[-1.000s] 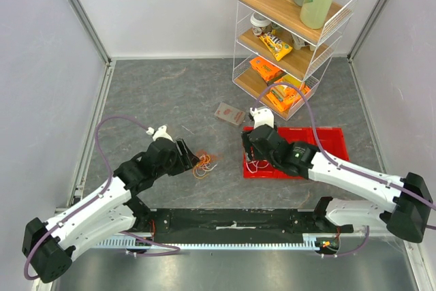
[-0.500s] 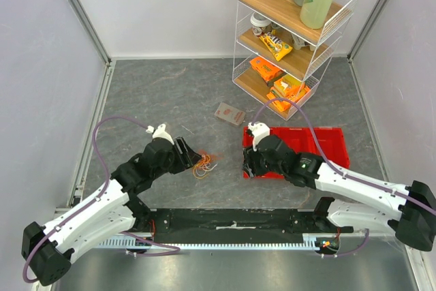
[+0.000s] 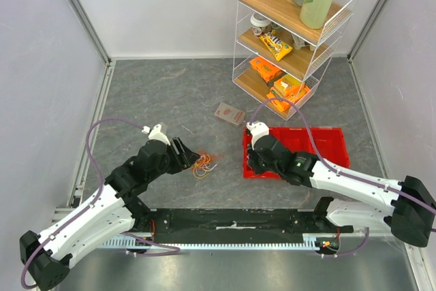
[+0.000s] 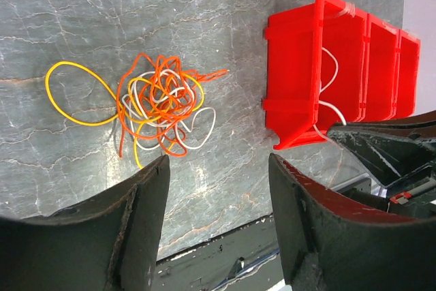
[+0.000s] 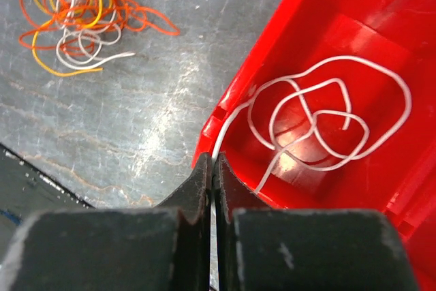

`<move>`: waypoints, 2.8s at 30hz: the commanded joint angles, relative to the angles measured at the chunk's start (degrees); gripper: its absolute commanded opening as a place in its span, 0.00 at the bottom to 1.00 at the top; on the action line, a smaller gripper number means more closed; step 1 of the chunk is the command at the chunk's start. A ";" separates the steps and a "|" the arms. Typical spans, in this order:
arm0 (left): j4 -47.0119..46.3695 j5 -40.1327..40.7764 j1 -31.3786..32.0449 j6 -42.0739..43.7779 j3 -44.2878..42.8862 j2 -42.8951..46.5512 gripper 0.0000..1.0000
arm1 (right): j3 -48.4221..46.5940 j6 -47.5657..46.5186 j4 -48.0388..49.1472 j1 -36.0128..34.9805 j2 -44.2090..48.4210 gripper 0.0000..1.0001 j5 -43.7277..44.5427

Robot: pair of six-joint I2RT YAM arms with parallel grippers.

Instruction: Untangle the cables

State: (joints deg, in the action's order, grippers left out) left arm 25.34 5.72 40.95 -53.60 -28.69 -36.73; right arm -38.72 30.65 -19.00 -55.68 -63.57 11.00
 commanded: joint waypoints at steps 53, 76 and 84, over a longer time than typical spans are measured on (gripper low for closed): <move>-8.81 8.70 -0.17 -0.63 5.48 -11.60 0.47 | -11.03 6.78 25.15 -10.94 -20.36 0.52 -1.07; -3.81 9.06 -1.13 4.11 -1.10 1.02 0.02 | -11.28 5.91 26.12 -10.85 -24.40 0.71 -1.43; -1.01 0.71 -1.22 5.08 -8.04 9.22 0.02 | -20.95 5.99 22.97 -10.59 -26.78 0.83 1.99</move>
State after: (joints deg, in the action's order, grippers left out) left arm 21.47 11.11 39.88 -51.53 -32.51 -27.62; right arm -53.36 36.53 3.77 -66.61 -91.07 10.02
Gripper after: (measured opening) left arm 0.023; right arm 0.799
